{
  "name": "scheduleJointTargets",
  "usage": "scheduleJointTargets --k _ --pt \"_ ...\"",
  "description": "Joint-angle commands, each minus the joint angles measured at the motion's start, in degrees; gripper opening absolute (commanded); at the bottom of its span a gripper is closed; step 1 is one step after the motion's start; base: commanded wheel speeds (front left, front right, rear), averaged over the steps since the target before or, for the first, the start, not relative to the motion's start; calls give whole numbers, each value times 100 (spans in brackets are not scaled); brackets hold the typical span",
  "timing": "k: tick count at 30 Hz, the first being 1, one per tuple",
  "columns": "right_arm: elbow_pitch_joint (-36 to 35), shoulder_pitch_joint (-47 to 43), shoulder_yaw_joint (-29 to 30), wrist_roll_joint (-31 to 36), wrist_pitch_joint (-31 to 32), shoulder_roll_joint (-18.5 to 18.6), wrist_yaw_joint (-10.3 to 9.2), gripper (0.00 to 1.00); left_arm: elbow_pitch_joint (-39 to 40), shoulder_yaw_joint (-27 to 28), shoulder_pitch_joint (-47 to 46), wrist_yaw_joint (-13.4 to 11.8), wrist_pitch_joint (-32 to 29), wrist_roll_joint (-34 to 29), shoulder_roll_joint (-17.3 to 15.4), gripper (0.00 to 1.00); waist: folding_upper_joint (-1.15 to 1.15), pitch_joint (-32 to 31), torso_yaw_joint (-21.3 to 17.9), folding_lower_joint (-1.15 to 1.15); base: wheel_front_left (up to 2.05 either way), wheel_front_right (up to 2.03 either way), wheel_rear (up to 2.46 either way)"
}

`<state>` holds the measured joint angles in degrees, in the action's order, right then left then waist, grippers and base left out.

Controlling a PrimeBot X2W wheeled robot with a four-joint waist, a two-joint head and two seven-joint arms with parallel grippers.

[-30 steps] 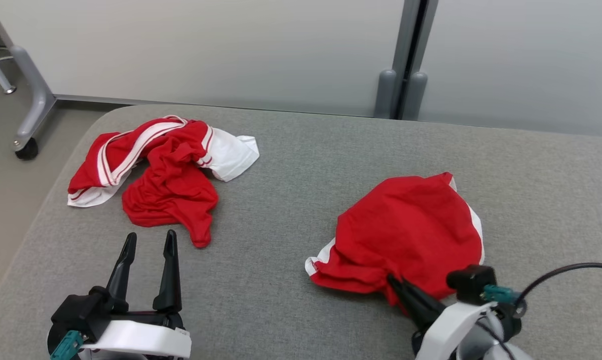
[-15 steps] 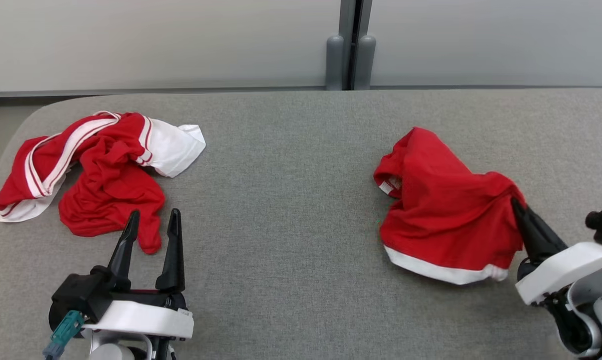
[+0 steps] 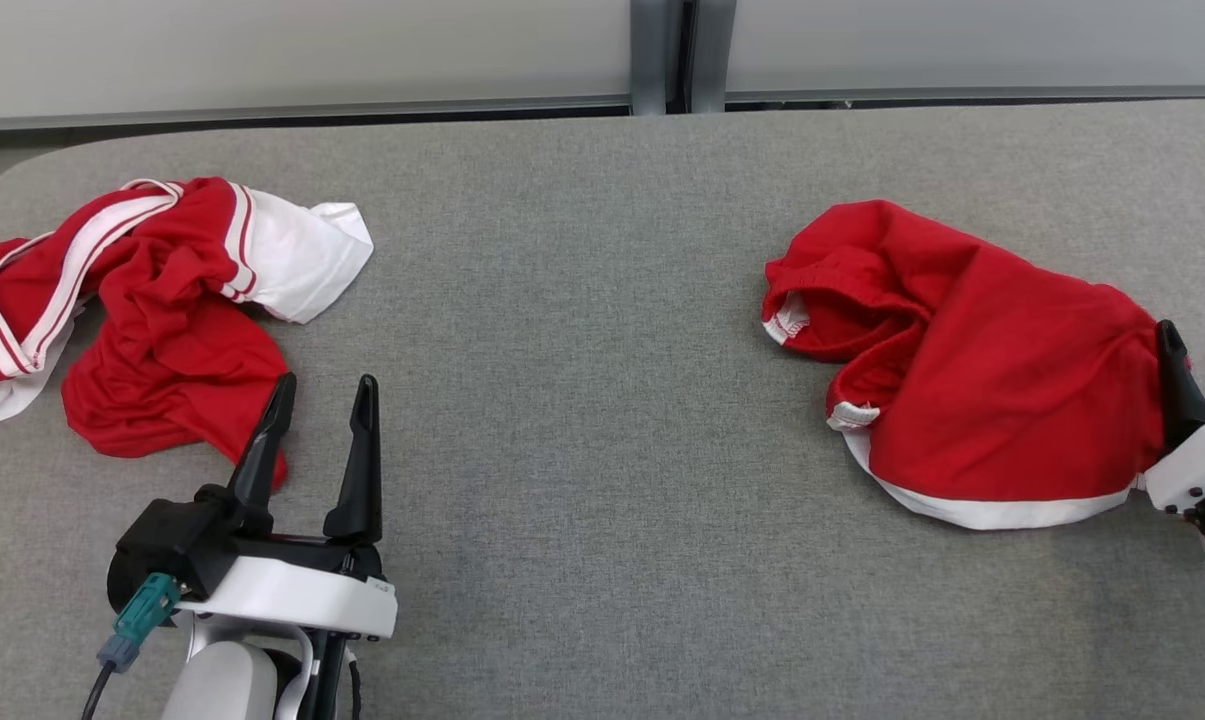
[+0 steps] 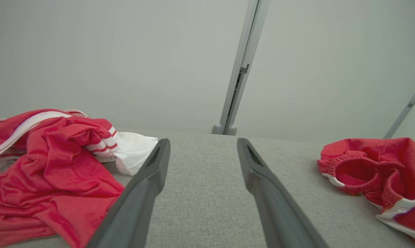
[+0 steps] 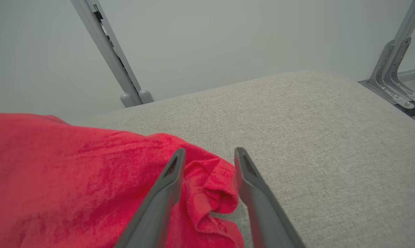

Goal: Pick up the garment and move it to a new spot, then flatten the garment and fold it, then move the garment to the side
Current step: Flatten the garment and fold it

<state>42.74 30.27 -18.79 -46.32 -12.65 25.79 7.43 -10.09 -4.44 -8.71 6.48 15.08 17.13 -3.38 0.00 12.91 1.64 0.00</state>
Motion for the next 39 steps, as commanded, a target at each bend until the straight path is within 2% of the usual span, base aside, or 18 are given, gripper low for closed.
scheduleJointTargets --k 1,3,6,14,19,23,30,34,38,39 --pt "105 76 17 105 -88 49 11 100 -17 3 -54 16 13 -19 -32 100 0 -73 1 0 0 0 0" --pt "229 127 35 205 -192 -120 11 100 -56 15 -1 27 13 -13 -29 100 0 -205 -25 0 0 0 0" --pt "109 13 123 420 -264 -178 11 100 -83 31 111 33 13 16 -18 100 0 -424 -102 0 0 0 0" --pt "-1602 -887 1040 1454 -255 -690 12 100 -49 43 360 32 13 -4 -13 100 0 -938 -402 0 0 0 0" --pt "-2637 -1667 1181 1992 -248 -1000 11 100 -46 45 498 20 12 14 -6 100 0 -1183 -553 0 0 0 0" --pt "-3229 -2147 1092 2154 -250 -1182 11 100 -35 -112 553 33 -81 56 -2 100 0 -1219 -663 0 0 0 0" --pt "-3627 -2486 1017 2296 -249 -1367 11 100 4 -845 170 93 -700 6 -92 100 0 -961 -938 0 0 0 0" --pt "-3693 -2359 1038 2337 -249 -1407 11 100 -120 -1561 -327 103 -1382 70 -266 100 0 -738 -1124 0 0 0 0" --pt "-3722 -2240 1067 2369 -249 -1420 11 100 -284 -2531 -1007 97 -2243 255 -501 100 0 -508 -1316 0 0 0 0" --pt "-3722 -2240 1067 2369 -249 -1420 11 100 -284 -2531 -1007 97 -2243 255 -501 100 0 -508 -1316 0 0 0 0"
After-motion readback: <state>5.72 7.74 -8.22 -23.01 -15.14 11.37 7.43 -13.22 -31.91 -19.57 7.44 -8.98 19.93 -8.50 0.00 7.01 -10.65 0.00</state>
